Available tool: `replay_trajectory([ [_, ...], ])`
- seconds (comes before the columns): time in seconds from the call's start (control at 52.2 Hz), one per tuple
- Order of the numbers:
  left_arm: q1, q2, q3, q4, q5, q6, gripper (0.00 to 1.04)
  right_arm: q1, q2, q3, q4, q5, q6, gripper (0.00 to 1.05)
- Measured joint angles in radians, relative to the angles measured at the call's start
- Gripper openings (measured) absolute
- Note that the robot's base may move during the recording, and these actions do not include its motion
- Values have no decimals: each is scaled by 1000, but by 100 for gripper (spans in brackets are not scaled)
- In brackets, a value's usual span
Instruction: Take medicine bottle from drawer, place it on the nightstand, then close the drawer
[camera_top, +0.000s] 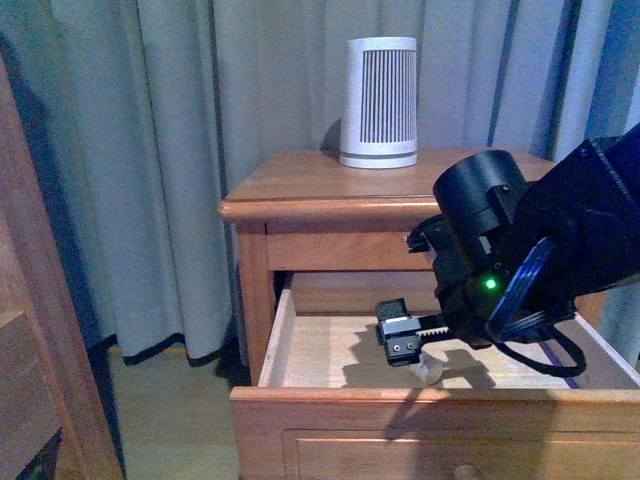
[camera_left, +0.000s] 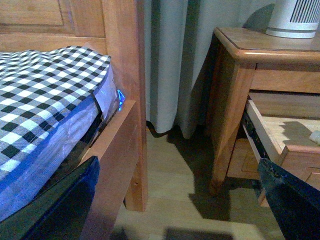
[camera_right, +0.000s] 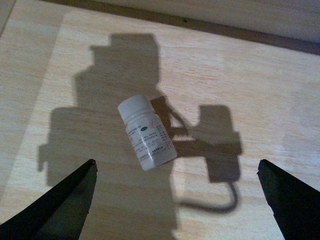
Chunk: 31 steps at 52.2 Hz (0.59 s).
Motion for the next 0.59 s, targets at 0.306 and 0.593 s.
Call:
replay_trajectory([
  [0.306,0,0,0,0,0,0,98,1,151,140,-7,-2,0,98],
  [0.593,0,0,0,0,0,0,98,7,253,231,-12,-11,5,98],
])
